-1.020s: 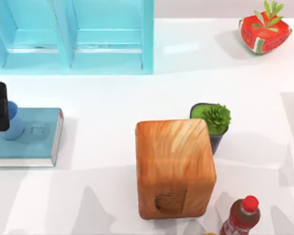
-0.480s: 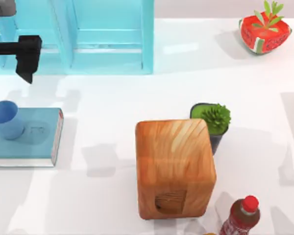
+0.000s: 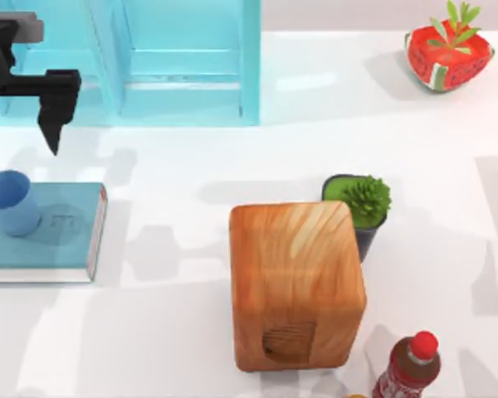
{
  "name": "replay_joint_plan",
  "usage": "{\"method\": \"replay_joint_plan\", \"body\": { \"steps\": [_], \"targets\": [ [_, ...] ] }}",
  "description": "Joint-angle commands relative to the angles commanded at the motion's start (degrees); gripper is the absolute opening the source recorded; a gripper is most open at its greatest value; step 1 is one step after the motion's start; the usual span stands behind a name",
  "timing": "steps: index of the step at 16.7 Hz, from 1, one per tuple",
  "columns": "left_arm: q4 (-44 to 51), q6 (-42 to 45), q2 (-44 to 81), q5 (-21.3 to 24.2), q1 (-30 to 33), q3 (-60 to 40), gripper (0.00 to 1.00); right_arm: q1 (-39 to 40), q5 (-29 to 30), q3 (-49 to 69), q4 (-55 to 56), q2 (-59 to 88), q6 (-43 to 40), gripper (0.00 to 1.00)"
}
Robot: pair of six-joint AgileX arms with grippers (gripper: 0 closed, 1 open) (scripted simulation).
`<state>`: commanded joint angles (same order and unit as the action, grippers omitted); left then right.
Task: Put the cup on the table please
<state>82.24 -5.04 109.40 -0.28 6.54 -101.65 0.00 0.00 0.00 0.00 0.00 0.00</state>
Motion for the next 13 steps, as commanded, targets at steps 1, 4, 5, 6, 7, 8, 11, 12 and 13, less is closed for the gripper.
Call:
{"method": "replay_joint_plan", "body": {
  "steps": [1,4,5,6,7,8,11,12,13],
  "targets": [
    [0.0,0.0,0.0,0.0,0.0,0.0,1.00,0.0,0.0,0.0,0.0,0.0,0.0,1.00],
    [-1.1,0.1,-0.1,0.0,-0.2,1.1,1.00,0.0,0.0,0.0,0.0,0.0,0.0,1.00],
    [-2.4,0.1,0.1,0.0,-0.1,2.5,1.00,0.0,0.0,0.0,0.0,0.0,0.0,1.00],
    [-4.3,0.2,0.2,0.0,-0.2,4.3,1.00,0.0,0.0,0.0,0.0,0.0,0.0,1.00],
    [-6.9,0.2,0.4,0.0,-0.2,6.6,1.00,0.0,0.0,0.0,0.0,0.0,0.0,1.00],
    [-9.8,0.2,0.6,0.0,-0.2,9.1,1.00,0.0,0.0,0.0,0.0,0.0,0.0,1.00],
    [-18.4,0.3,1.5,0.0,-0.3,16.5,1.00,0.0,0.0,0.0,0.0,0.0,0.0,1.00],
    [-20.2,0.3,1.7,0.0,-0.3,18.3,1.00,0.0,0.0,0.0,0.0,0.0,0.0,1.00],
    [-21.5,0.3,1.9,0.0,-0.3,19.5,1.00,0.0,0.0,0.0,0.0,0.0,0.0,1.00]
  ]
}}
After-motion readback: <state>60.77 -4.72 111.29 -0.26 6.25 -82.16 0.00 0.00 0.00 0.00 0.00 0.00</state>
